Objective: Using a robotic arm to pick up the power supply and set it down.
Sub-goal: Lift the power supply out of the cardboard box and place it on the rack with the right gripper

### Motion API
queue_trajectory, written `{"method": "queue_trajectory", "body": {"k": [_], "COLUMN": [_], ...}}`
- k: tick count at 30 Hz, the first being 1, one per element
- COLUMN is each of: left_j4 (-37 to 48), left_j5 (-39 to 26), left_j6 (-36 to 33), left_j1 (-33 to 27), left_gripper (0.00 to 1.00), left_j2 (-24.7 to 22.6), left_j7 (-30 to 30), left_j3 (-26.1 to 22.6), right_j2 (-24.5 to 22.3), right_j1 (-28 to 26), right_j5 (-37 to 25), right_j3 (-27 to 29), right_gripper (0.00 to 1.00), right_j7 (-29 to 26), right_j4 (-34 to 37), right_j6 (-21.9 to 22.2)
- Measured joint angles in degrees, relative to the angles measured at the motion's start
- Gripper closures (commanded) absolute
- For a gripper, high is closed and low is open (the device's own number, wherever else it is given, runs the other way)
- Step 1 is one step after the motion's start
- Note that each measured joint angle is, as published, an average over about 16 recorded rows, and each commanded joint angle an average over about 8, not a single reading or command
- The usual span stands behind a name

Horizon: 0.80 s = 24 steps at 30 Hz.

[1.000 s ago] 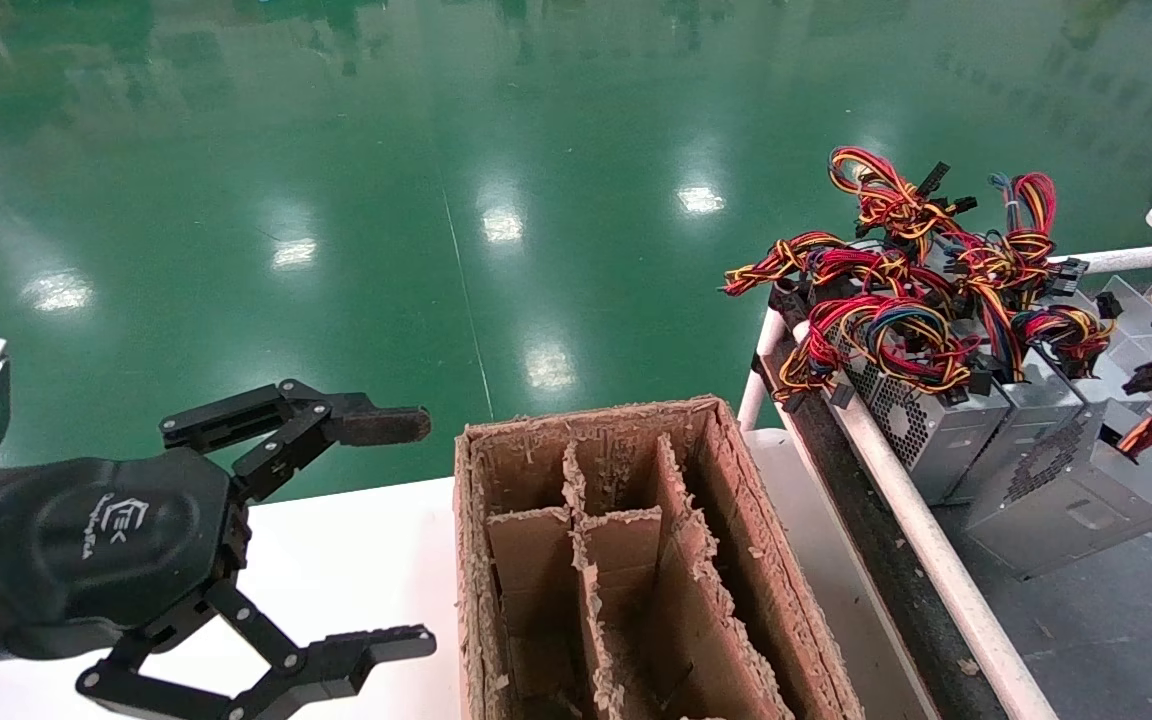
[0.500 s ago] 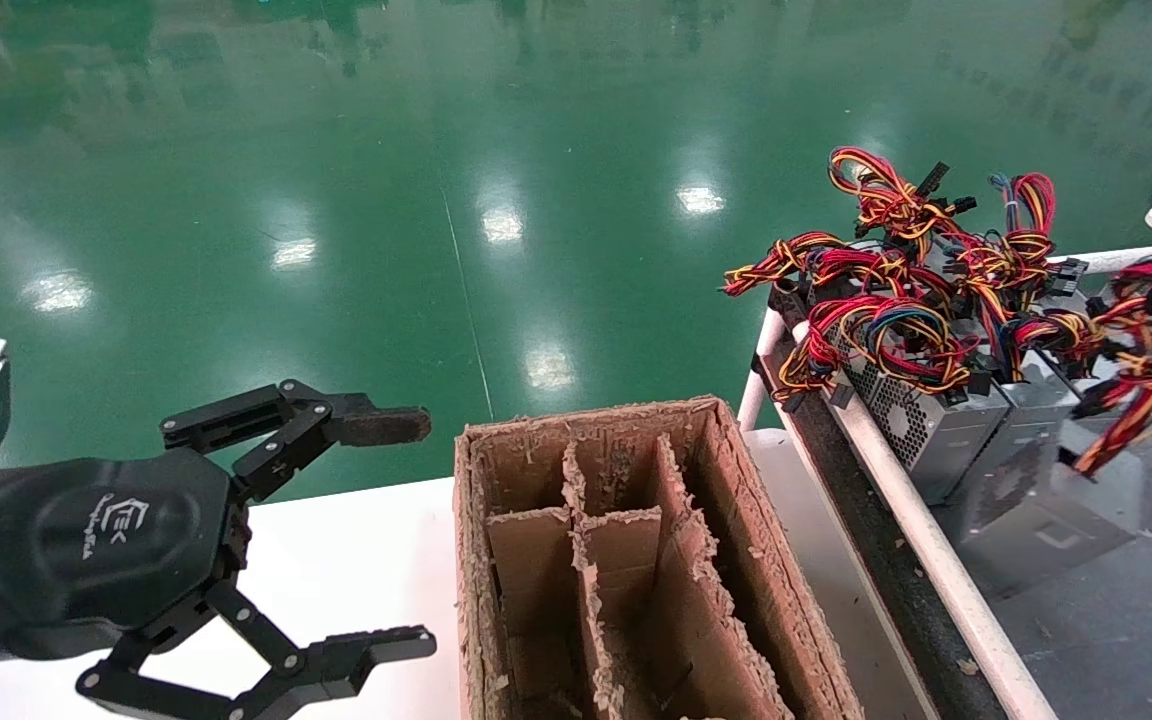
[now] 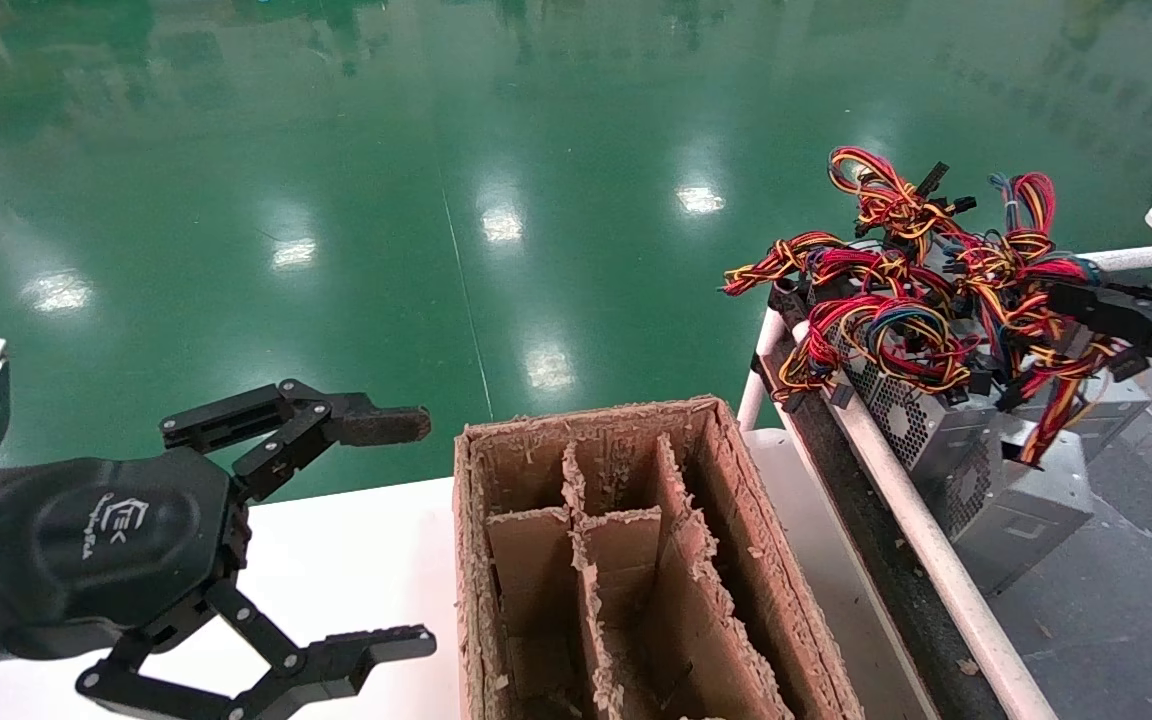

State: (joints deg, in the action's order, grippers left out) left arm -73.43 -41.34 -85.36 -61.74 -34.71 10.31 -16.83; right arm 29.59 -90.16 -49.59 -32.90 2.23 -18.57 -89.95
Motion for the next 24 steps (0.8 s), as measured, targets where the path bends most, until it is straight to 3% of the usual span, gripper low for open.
{"method": "queue_trajectory", "body": {"k": [12,14,20,22,24], "left_j4": [0.0,0.0,0.0,0.0,0.0], "left_j5": [0.03,0.03,0.04,0.05,0.05], "left_j6": [0.02,0.02,0.03,0.03,0.03], "left_j1": [-0.01,-0.01,-0.01,-0.02,-0.02], "left_gripper": [0.0,0.0,0.0,0.0,0.0], "left_j2": [0.02,0.02,0.03,0.03,0.03], "left_j7": [-0.02,-0.02,-0.03,-0.04,-0.04], "left_j3": [-0.04,-0.04,-0.06,-0.07,-0.08], "right_j2": [3.71,4.1,4.94,5.14,5.29], "right_j1": [-3.69,-4.09,-4.89,-5.07,-5.25], "right_j5": [-2.3,-2.5,-2.87,-2.96,-3.04], "right_j3": [-2.25,-2.53,-3.25,-3.46,-3.66], "right_gripper": [0.99,0.87,0.13,0.0,0.0], "right_j7": [1.34,1.51,2.05,2.23,2.4], "right_j4": [5.2,5.9,7.49,7.94,8.38], "right_j6": [0.04,-0.04,-0.2,-0.18,-0.16]}}
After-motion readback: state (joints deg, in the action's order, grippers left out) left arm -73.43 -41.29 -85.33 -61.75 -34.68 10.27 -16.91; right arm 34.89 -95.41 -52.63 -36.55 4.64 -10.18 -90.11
